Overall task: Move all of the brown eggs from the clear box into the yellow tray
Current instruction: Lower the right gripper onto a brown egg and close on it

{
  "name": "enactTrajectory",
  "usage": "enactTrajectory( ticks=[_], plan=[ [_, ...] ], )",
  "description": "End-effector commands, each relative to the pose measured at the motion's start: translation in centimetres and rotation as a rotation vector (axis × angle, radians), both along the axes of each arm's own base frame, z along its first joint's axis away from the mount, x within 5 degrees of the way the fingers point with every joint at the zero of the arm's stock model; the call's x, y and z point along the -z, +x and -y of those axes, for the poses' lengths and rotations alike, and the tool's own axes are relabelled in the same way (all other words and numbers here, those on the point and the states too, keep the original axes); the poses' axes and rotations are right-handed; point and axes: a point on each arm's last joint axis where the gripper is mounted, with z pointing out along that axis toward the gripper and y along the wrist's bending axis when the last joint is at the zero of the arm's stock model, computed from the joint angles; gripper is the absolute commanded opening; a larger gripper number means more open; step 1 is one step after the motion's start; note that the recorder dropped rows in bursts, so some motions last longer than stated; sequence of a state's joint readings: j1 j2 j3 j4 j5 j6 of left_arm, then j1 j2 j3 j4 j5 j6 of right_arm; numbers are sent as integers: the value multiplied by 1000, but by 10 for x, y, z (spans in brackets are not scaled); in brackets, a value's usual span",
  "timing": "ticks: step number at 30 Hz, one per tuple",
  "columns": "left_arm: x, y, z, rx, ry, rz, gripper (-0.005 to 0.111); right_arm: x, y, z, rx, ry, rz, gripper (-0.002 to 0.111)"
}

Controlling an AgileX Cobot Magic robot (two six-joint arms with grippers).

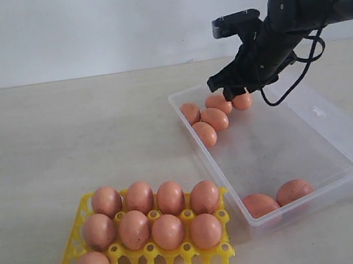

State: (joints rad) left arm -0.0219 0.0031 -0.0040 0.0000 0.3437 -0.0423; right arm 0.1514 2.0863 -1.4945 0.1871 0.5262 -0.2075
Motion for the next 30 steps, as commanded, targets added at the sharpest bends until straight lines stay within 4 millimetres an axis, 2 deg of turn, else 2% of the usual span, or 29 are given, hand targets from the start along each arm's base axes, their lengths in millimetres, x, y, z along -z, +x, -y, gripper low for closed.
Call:
enactTrajectory(
  ticks=[1, 12, 24, 30],
  plan=[
    [1, 0, 0, 2, 4, 5, 4, 7, 4, 3, 4, -28, 12, 49],
    [1, 0, 0, 2, 4, 5, 4, 10, 13, 3, 17, -27, 104, 49],
    [1, 0, 0, 2, 4, 5, 4, 46, 17, 3, 14, -43, 52, 49],
    [1, 0, 0, 2, 4, 5, 4, 47, 21, 3, 21, -40, 96, 48]
  ],
)
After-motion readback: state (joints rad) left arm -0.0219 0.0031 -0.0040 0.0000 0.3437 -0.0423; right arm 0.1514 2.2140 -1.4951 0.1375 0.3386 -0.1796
